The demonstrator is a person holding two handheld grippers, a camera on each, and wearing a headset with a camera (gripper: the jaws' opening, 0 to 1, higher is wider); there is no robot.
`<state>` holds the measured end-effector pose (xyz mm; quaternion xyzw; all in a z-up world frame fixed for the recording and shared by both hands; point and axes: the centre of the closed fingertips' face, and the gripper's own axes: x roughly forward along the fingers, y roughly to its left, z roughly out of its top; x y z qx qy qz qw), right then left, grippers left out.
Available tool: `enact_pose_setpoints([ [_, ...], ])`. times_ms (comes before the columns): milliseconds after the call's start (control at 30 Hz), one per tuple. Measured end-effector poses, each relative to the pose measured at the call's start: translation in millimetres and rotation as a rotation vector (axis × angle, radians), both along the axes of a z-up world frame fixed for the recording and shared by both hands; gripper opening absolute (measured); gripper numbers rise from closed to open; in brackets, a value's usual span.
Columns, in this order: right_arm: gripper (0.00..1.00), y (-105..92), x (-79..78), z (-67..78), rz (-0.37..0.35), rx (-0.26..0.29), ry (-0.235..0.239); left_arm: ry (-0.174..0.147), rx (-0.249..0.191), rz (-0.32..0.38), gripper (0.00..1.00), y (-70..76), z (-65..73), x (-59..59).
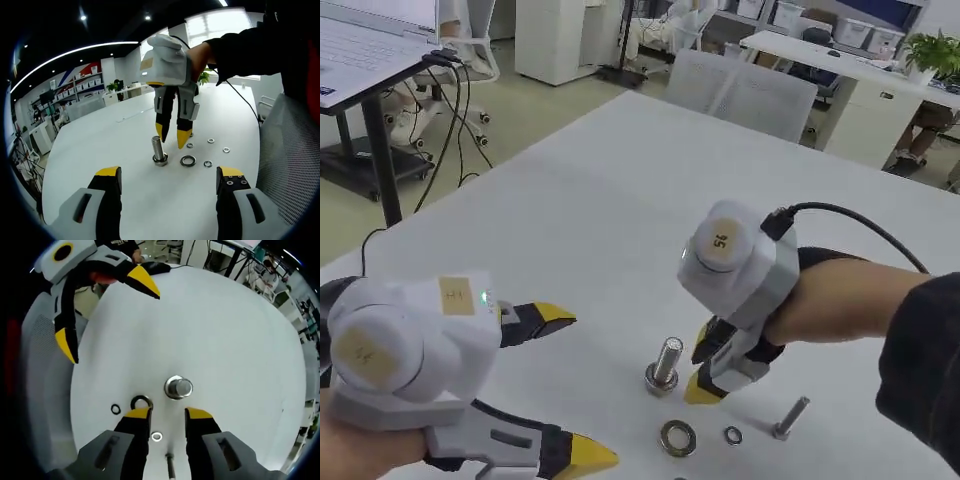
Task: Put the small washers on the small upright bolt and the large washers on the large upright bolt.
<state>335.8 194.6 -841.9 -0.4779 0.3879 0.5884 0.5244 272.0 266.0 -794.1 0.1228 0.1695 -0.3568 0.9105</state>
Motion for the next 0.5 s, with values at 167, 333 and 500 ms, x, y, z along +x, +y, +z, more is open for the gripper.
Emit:
enact_pose_setpoints([
  [167,0.29,-5.7,-13.0,-5.1,-0.001,0.001,0.012,-0.005,0.007,-0.007,0.77,-1.5,3.4,-0.1],
  [333,0.29,-8.0,-20.3,-9.6,-0.011,0.006,0.026,-0.012,0.012,-0.012,0.77,-2.6,7.3,-0.5],
  [500,0.29,-9.3,-26.5,-15.7,-0.017,0.005,0.037,-0.015,0.016,-0.014,0.76,-3.4,10.3,-0.5],
])
